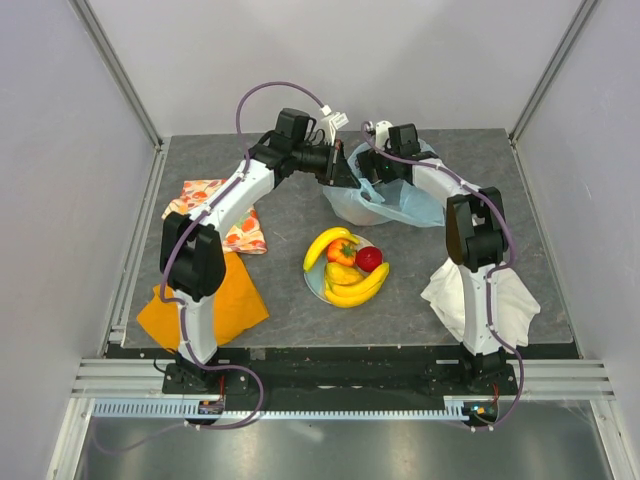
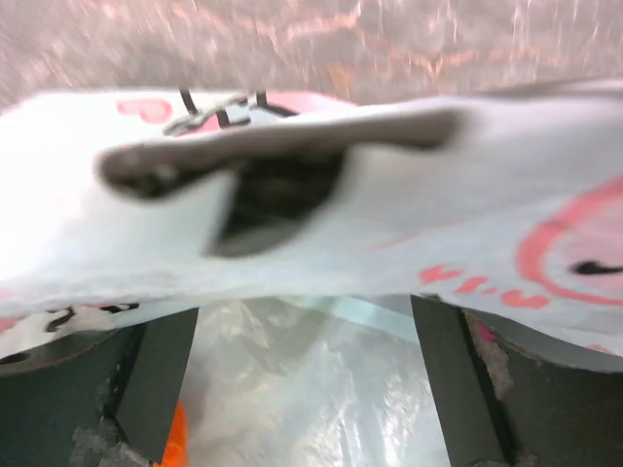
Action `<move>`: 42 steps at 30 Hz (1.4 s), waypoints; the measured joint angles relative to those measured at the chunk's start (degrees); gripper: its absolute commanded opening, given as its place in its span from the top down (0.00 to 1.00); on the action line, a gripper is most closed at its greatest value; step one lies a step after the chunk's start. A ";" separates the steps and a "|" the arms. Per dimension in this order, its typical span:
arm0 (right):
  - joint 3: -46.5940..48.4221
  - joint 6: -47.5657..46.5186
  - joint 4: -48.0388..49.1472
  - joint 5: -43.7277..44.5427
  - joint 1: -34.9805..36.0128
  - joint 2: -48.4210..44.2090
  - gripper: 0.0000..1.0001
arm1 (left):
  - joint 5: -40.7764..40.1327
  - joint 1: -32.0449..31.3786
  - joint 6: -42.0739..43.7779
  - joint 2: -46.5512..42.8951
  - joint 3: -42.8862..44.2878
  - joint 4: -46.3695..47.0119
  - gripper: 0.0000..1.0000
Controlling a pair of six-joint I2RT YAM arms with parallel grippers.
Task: Take the fake fruits out of the plastic bag
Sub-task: Adjust the plastic bag at the center of the board.
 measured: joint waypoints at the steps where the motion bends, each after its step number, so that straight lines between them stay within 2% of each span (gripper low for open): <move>1: -0.22 0.42 1.36 -0.79 0.00 0.00 0.02 | 0.02 0.00 0.00 0.00 -0.09 0.00 0.98; 4: 0.31 1.42 2.86 -1.51 0.22 0.46 0.10 | 0.00 0.00 0.00 0.00 -0.59 0.00 0.98; 5: 0.52 1.57 2.99 -1.42 0.31 0.68 0.16 | 0.00 0.00 0.00 0.00 -0.81 -0.02 0.98; 13: 2.91 2.27 3.74 0.26 1.51 5.03 0.42 | -0.07 0.00 0.02 0.00 -1.29 -0.07 0.99; 14: 2.91 2.23 3.61 0.15 1.51 5.22 0.51 | -0.09 0.00 0.02 0.00 -1.31 -0.07 0.98; 18: 2.60 2.08 4.11 -0.17 1.29 5.03 0.63 | -0.20 0.00 0.04 0.00 -1.49 -0.11 0.98; 20: -0.09 2.01 5.46 -0.63 0.96 3.37 0.86 | -0.22 0.00 0.04 0.00 -1.49 -0.13 0.98; 22: -4.59 1.40 5.84 -1.33 0.44 -0.13 0.98 | -0.22 0.00 0.04 0.00 -1.49 -0.13 0.98; 23: -7.80 1.31 6.21 -1.84 -0.02 -2.89 1.00 | -0.22 0.00 0.07 0.00 -1.49 -0.13 0.98; 32: -26.45 -2.95 7.02 -3.39 -2.64 -30.47 0.99 | -0.15 0.04 1.92 0.00 -1.49 -1.51 0.98; 33: -27.85 -3.13 7.02 -3.54 -2.64 -32.65 0.96 | -0.15 0.04 2.60 0.00 -1.49 -1.79 0.98; 34: -29.18 -3.19 6.91 -4.04 -2.62 -34.38 0.85 | -0.11 0.04 3.48 0.00 -1.49 -2.32 0.98; 36: -30.82 -3.17 6.12 -5.38 -2.62 -35.91 0.77 | -0.24 0.04 5.42 -0.02 -1.57 -3.21 0.98; 37: -31.04 -2.99 5.70 -5.81 -2.58 -35.85 0.70 | -0.33 0.04 6.25 -0.11 -1.73 -3.61 0.98; 42: -30.75 -1.64 1.40 -4.17 -2.69 -29.22 0.75 | -0.85 0.04 9.14 0.00 -1.49 -6.32 0.99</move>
